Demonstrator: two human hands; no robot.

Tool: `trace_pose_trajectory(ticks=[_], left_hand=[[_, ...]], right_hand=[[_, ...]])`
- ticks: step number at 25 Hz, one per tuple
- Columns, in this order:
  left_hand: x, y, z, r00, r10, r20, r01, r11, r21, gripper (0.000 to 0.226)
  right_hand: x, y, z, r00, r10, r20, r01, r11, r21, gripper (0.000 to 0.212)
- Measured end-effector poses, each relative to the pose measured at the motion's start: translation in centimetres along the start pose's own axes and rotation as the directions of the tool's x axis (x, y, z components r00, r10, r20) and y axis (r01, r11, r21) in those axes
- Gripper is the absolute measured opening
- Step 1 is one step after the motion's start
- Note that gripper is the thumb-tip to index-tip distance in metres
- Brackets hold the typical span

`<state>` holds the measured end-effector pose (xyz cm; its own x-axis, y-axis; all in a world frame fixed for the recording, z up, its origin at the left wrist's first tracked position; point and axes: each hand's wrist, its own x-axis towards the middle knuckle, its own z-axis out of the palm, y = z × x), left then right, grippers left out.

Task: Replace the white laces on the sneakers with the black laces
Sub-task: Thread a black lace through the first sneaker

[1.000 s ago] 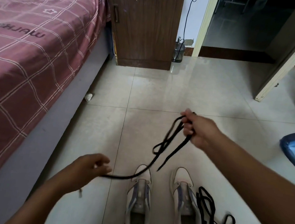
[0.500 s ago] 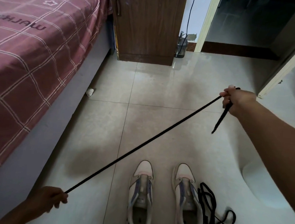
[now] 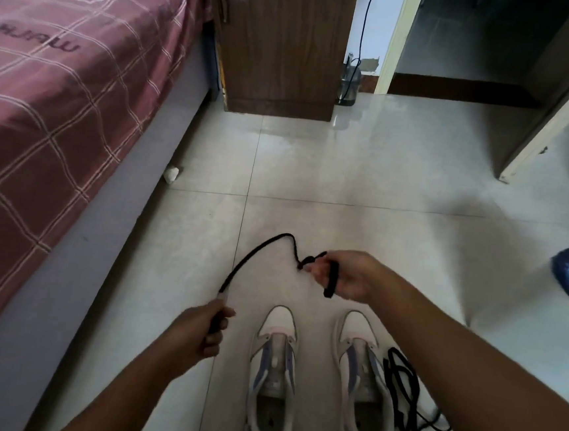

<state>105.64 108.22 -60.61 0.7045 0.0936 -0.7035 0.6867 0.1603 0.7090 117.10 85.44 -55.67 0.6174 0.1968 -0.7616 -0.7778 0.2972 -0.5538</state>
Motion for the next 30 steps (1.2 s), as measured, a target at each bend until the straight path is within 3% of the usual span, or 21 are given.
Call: trace_pose_trajectory(ticks=[2, 5, 9, 12, 14, 16, 18, 21, 24, 27, 30], left_hand=[[-0.5, -0.6, 4.0, 0.991, 0.113, 0.074, -0.129, 0.955, 0.265, 0.031], [-0.8, -0.3, 7.5, 0.938, 0.181, 0.296, -0.276, 0.906, 0.320, 0.021], [-1.2, 0.1, 7.4, 0.934, 0.188, 0.304, -0.297, 0.881, 0.369, 0.027], [-1.5, 0.1, 7.0, 0.959, 0.170, 0.228, -0.222, 0.949, 0.226, 0.028], [-1.3, 0.0, 7.2, 0.975, 0.113, 0.191, -0.115, 0.993, -0.002, 0.027], [-1.2, 0.0, 7.7, 0.983, 0.074, 0.167, -0.052, 0.989, -0.136, 0.026], [-0.9, 0.2, 8.0, 0.990, 0.081, 0.119, -0.060, 0.984, -0.165, 0.025], [-0.4, 0.6, 7.4, 0.992, 0.093, 0.087, -0.075, 0.979, -0.192, 0.024], [0.1, 0.5, 7.0, 0.997, 0.018, 0.071, -0.004, 0.981, -0.194, 0.029], [1.0, 2.1, 7.0, 0.995, -0.074, 0.064, 0.089, 0.959, -0.269, 0.032], [2.0, 7.3, 5.9, 0.991, 0.133, 0.011, -0.119, 0.921, -0.371, 0.030]], right_hand=[[0.1, 4.2, 0.7, 0.988, 0.087, 0.124, -0.101, 0.989, 0.110, 0.027], [-0.7, 6.3, 1.4, 0.981, 0.028, 0.194, -0.066, 0.979, 0.193, 0.015], [-0.9, 4.5, -0.8, 0.988, -0.150, -0.042, 0.155, 0.924, 0.349, 0.018], [-1.4, 5.3, -2.3, 0.985, -0.133, -0.113, 0.148, 0.981, 0.127, 0.027], [-2.0, 7.9, -2.4, 0.999, 0.014, 0.043, -0.009, 0.994, -0.112, 0.054], [-2.9, 10.2, -1.9, 0.947, 0.178, 0.266, -0.077, 0.933, -0.351, 0.064], [-3.6, 11.2, -1.8, 0.910, 0.230, 0.346, -0.027, 0.863, -0.504, 0.043], [-3.9, 11.4, -2.7, 0.939, 0.127, 0.319, 0.086, 0.812, -0.578, 0.019], [-4.0, 11.2, -3.6, 0.963, 0.059, 0.264, 0.075, 0.878, -0.472, 0.026], [-3.3, 8.5, -3.6, 0.996, -0.039, 0.079, 0.052, 0.984, -0.169, 0.036], [-2.9, 2.6, -3.5, 0.952, -0.306, -0.003, 0.301, 0.934, 0.190, 0.035]])
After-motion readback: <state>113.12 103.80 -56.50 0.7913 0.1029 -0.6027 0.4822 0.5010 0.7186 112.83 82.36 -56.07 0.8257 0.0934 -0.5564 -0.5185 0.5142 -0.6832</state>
